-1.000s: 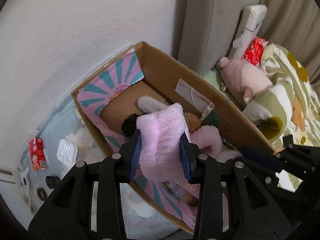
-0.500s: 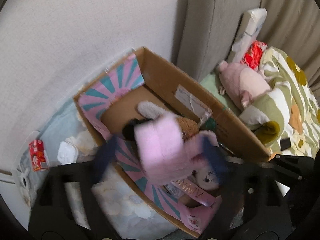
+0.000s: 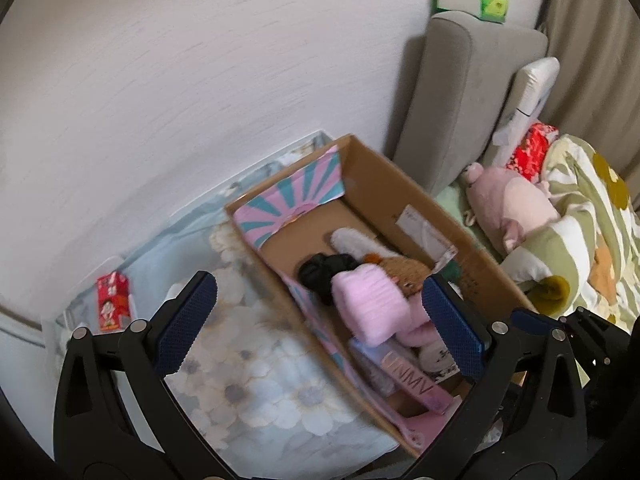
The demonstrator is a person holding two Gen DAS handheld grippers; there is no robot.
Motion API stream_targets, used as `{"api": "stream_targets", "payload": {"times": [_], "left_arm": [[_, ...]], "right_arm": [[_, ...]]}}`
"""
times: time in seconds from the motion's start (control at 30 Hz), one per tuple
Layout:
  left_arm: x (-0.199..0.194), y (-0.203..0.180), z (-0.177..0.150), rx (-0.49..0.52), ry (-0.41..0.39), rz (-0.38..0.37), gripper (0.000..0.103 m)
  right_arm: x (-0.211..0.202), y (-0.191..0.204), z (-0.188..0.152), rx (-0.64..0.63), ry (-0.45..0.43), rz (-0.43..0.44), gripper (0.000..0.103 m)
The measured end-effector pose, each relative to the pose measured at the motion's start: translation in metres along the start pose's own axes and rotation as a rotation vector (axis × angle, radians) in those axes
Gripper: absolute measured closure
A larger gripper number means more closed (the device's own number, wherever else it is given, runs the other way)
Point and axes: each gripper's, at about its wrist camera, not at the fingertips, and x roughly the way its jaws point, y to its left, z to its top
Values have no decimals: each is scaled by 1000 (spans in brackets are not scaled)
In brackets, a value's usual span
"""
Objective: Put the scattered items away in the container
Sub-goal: 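Move both tools back over the tray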
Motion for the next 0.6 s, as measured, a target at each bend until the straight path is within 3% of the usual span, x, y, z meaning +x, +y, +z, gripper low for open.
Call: {"api": "stream_targets", "payload": {"times": [0.6], "left_arm": [[-31, 82, -50, -186, -5, 83, 1]], "right_arm": [[17, 63, 6, -139, 21, 81, 43]]}}
